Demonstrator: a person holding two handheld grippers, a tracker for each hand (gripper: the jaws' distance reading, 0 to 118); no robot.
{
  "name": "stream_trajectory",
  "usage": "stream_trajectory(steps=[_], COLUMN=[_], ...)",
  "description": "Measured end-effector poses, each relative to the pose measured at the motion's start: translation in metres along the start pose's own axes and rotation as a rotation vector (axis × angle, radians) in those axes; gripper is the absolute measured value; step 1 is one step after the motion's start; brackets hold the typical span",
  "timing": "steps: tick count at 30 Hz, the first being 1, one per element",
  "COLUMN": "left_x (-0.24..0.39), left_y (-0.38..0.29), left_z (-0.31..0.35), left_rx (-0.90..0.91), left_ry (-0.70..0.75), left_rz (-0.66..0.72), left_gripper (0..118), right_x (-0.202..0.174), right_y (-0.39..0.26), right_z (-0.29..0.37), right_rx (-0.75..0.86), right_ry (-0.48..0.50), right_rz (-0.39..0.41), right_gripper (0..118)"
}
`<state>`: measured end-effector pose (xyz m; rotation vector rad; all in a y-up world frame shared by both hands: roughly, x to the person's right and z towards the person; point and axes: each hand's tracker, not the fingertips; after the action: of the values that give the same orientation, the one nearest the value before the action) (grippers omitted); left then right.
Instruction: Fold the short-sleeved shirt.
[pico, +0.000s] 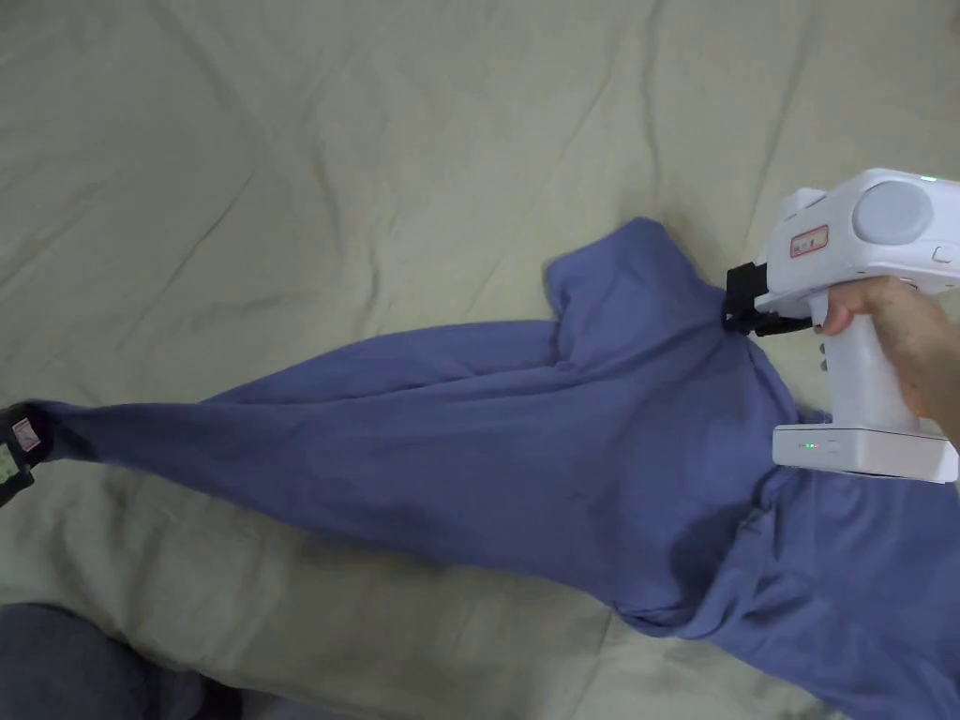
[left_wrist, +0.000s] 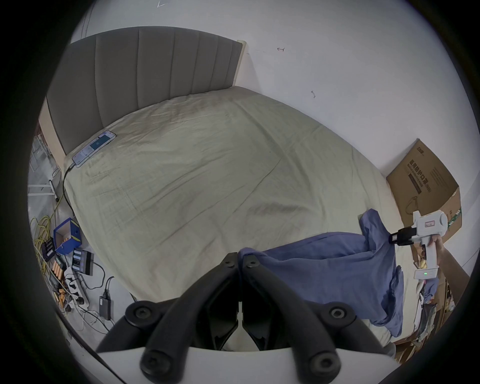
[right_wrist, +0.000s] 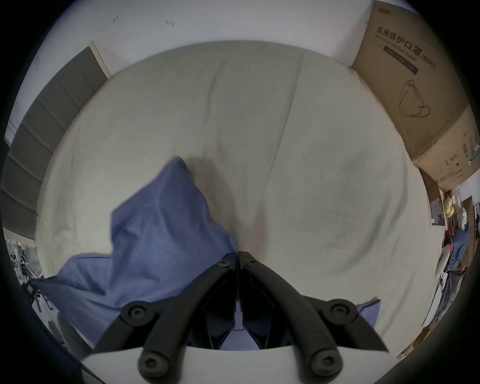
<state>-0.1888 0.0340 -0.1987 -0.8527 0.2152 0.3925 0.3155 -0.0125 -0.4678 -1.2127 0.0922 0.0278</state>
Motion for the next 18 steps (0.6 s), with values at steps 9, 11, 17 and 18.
stream_trajectory(steps=[9,11,17,18], left_x=[0.017,0.026,0.062,0.071], left_y=[0.040,0.055,0.123,0.139], left_z=[0.028,0.042,0.093,0.104], left_rx=[0.122,0.175,0.359,0.392], left_ry=[-0.154,-0.194,-0.332,-0.367], left_rz=[0.017,0.011,-0.001,-0.010], left_gripper=[0,0,0,0], right_x=[0.031,0.046,0.082,0.087], right_y=[-0.035,-0.049,-0.089,-0.092], right_z=[0.189,0.242,0.396,0.420], right_rx=[0.259,0.341,0.590,0.635], right_ry=[0.128,0.148,0.078,0.059], right_rz=[-0.027,-0.057,-0.125,-0.142], right_gripper=[0,0,0,0])
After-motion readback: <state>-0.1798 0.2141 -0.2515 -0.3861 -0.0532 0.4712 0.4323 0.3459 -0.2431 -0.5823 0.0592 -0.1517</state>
